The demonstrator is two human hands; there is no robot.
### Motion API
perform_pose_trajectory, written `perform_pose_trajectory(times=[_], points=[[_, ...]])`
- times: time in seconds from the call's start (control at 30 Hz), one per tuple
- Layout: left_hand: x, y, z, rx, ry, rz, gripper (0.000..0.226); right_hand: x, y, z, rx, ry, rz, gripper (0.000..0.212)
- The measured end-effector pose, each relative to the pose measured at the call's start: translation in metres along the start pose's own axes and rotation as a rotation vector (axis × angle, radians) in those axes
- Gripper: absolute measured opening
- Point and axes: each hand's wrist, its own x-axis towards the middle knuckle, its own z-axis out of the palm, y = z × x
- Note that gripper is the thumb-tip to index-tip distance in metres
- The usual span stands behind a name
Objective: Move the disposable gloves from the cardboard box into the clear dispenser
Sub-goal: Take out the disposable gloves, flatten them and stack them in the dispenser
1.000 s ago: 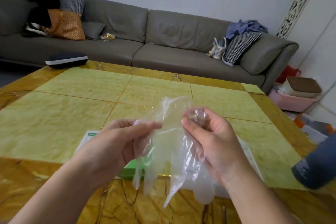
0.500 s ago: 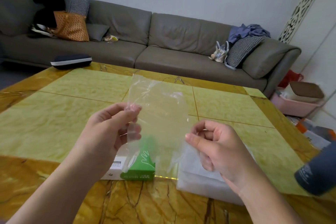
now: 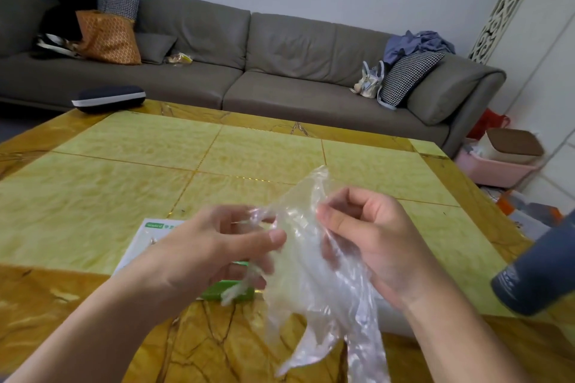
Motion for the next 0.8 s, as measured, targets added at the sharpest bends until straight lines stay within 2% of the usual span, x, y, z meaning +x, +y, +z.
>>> perform_pose_trajectory(times=[0.1, 0.2, 0.4, 0.5, 0.57, 0.7, 0.8], points=[[0.003, -0.003, -0.001, 0.048, 0.046, -0.002, 0.031, 0.002, 0.002, -0.007, 0.029, 0.092, -0.005, 0.018], [0.006, -0.003, -0.006, -0.002, 0.101, 0.029, 0.017, 0.001, 0.001, -0.016, 0.037, 0.144, 0.005, 0.012], [0.008, -0.003, -0.02, -0.03, 0.047, 0.022, 0.024, 0.001, 0.006, -0.037, -0.012, 0.288, 0.008, 0.01], [0.011, -0.005, -0.02, -0.077, 0.051, 0.037, 0.017, 0.0, 0.008, -0.041, -0.002, 0.301, 0.015, 0.009], [0.012, -0.007, -0.018, -0.098, 0.023, 0.027, 0.017, -0.002, 0.008, -0.042, -0.012, 0.296, 0.01, 0.009], [0.012, -0.005, -0.023, -0.051, -0.131, -0.006, 0.041, -0.005, 0.006, -0.049, -0.048, 0.328, 0.01, 0.009], [0.013, -0.005, -0.023, -0.061, -0.183, 0.002, 0.034, -0.009, 0.004, -0.056, -0.048, 0.32, 0.023, 0.009]])
